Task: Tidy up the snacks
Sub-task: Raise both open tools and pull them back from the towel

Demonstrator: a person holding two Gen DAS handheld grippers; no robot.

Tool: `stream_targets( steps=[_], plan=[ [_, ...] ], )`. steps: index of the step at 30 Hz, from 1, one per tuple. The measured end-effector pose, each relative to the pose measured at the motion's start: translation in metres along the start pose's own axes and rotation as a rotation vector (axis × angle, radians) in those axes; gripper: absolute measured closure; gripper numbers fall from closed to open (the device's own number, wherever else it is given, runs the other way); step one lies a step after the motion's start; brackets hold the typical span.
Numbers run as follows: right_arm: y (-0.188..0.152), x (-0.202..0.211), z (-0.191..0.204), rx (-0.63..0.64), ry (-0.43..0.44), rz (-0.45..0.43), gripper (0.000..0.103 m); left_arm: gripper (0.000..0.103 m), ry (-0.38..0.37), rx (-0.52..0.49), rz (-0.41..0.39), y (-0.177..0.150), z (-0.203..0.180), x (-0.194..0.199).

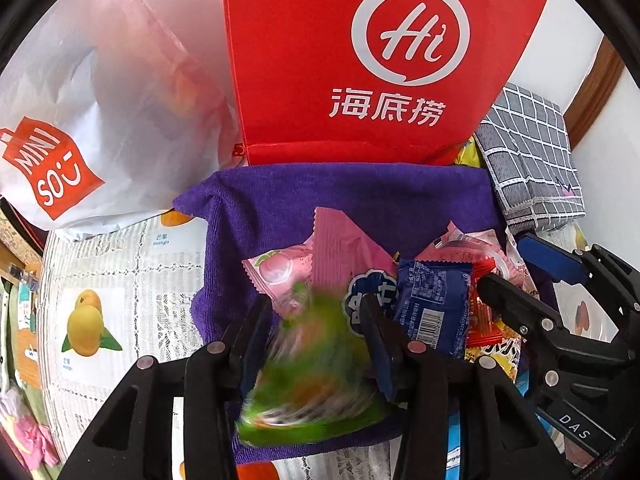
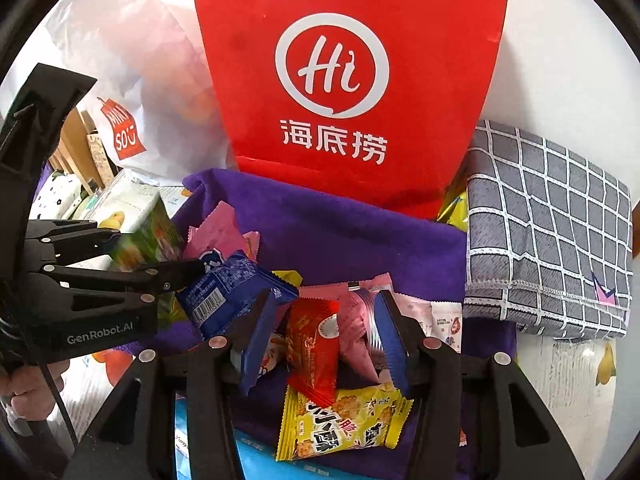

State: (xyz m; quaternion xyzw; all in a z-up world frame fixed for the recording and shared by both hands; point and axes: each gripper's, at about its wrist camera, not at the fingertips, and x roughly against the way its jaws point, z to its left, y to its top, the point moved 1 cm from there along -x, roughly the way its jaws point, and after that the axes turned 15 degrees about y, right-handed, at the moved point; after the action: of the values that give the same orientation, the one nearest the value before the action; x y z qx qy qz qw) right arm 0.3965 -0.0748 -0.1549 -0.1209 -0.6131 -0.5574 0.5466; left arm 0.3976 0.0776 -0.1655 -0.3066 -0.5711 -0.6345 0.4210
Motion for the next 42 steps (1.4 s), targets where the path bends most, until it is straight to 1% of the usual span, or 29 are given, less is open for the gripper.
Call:
stream_targets(
  steps=[3,5,6,8,10,14,16,18,22,24,25,26,28,29,32,36,38,42],
  plan=[
    [0.0,0.0,-0.001,-0.011,-0.002,-0.006,0.052,0.055,-0.014,-0.005,-0.004,0.0,0.0,0.003],
    [0.0,0.001,-0.003,-0.018,0.0,-0.009,0.052,0.047,-0.028,0.0,-0.011,0.001,0.001,0.005],
    [0.001,0.002,-0.004,-0.022,-0.001,-0.011,0.052,0.045,-0.036,0.003,-0.018,0.001,0.002,0.007],
    [0.0,0.003,-0.004,-0.026,-0.004,-0.015,0.052,0.034,-0.058,0.013,-0.026,0.002,0.003,0.011],
    [0.001,0.005,-0.004,-0.029,-0.006,-0.023,0.052,0.031,-0.069,0.02,-0.039,0.002,0.005,0.016],
    [0.002,0.013,-0.002,-0.03,-0.014,-0.045,0.052,0.025,-0.062,0.021,-0.074,0.003,0.006,0.027],
    [0.003,0.02,0.001,-0.028,-0.025,-0.064,0.052,0.023,-0.056,0.018,-0.081,0.003,0.007,0.031],
    [0.004,0.029,0.004,-0.023,-0.029,-0.086,0.052,0.019,-0.045,0.011,-0.083,0.003,0.006,0.034],
    [0.006,0.046,0.006,-0.056,-0.022,-0.131,0.052,0.018,-0.041,0.003,-0.096,0.003,0.006,0.044],
    [0.005,0.052,0.003,-0.084,-0.027,-0.15,0.052,0.015,-0.046,0.01,-0.112,0.003,0.009,0.052],
    [0.003,0.056,0.002,-0.107,-0.024,-0.159,0.052,0.012,-0.049,0.015,-0.122,0.003,0.011,0.056],
    [0.001,0.059,0.001,-0.124,-0.019,-0.16,0.052,0.01,-0.051,0.019,-0.132,0.002,0.012,0.06],
    [-0.006,0.065,0.001,-0.149,-0.02,-0.147,0.052,0.009,-0.055,0.023,-0.154,0.002,0.014,0.07],
    [-0.008,0.066,0.003,-0.143,-0.03,-0.142,0.052,0.009,-0.058,0.02,-0.161,0.001,0.014,0.073],
    [-0.019,0.08,0.017,-0.105,-0.098,-0.141,0.052,0.009,-0.063,0.01,-0.183,-0.001,0.015,0.087],
    [-0.035,0.114,0.027,-0.134,-0.14,-0.187,0.052,0.009,-0.044,0.006,-0.221,-0.008,0.015,0.109],
    [-0.046,0.138,0.032,-0.157,-0.169,-0.224,0.052,0.009,-0.055,0.002,-0.234,-0.019,0.015,0.12],
    [-0.063,0.167,0.042,-0.179,-0.188,-0.255,0.05,0.009,-0.061,-0.016,-0.233,-0.043,0.009,0.135]
  ],
)
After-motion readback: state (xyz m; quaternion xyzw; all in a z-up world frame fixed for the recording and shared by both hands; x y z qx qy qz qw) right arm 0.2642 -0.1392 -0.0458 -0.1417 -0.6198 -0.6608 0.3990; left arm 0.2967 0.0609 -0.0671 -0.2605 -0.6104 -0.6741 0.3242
